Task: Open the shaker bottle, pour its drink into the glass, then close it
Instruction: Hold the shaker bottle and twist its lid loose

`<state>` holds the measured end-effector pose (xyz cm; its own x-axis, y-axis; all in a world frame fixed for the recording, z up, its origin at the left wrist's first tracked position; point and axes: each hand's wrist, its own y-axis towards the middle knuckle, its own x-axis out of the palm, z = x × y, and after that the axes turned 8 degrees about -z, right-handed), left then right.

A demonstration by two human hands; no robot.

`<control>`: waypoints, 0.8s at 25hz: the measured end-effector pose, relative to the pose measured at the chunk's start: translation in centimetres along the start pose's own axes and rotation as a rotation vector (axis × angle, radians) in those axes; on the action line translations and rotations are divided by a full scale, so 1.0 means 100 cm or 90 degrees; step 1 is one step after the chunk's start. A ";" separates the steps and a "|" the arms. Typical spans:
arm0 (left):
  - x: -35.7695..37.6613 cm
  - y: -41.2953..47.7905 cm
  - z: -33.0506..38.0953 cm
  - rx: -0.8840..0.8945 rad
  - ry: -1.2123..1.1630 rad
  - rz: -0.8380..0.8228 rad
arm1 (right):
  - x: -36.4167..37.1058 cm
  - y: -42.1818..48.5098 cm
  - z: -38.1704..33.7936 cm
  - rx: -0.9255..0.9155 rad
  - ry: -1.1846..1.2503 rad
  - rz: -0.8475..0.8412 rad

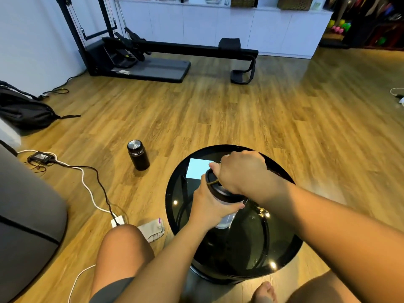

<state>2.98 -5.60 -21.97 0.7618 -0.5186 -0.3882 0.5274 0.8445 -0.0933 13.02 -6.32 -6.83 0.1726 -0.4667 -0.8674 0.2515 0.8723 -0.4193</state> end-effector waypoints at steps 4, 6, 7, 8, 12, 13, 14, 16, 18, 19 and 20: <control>0.002 0.002 -0.004 0.002 -0.005 -0.009 | 0.012 0.007 0.009 -0.168 0.122 -0.017; 0.004 0.003 -0.004 -0.003 0.000 -0.016 | 0.020 0.003 0.008 -0.269 0.172 0.026; 0.004 0.004 -0.004 -0.003 0.003 -0.015 | 0.025 0.001 0.007 -0.297 0.198 0.054; 0.003 0.004 -0.004 -0.001 0.004 -0.012 | 0.029 0.001 0.006 -0.308 0.222 0.076; 0.000 0.002 -0.003 0.009 -0.004 -0.006 | 0.011 0.000 0.011 -0.069 0.232 0.054; 0.000 0.001 -0.003 0.002 -0.002 -0.004 | 0.006 0.001 0.012 0.012 0.173 0.039; 0.000 0.001 -0.003 -0.003 0.001 -0.006 | 0.003 0.001 0.011 0.051 0.113 0.026; 0.001 0.001 -0.003 -0.005 0.010 -0.010 | 0.003 0.000 0.008 0.018 0.091 0.016; -0.001 0.001 -0.003 -0.002 0.013 -0.002 | -0.002 -0.002 0.015 -0.102 0.139 0.002; -0.001 0.001 -0.003 0.003 0.008 0.001 | -0.005 -0.002 0.018 -0.161 0.155 -0.030; -0.001 0.001 -0.004 0.009 0.003 0.000 | -0.005 -0.002 0.020 -0.208 0.166 -0.068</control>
<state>2.85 -5.37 -22.28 0.7596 -0.5185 -0.3927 0.5330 0.8422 -0.0811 14.77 -6.58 -5.76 -0.0946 -0.5410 -0.8357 -0.0673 0.8410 -0.5368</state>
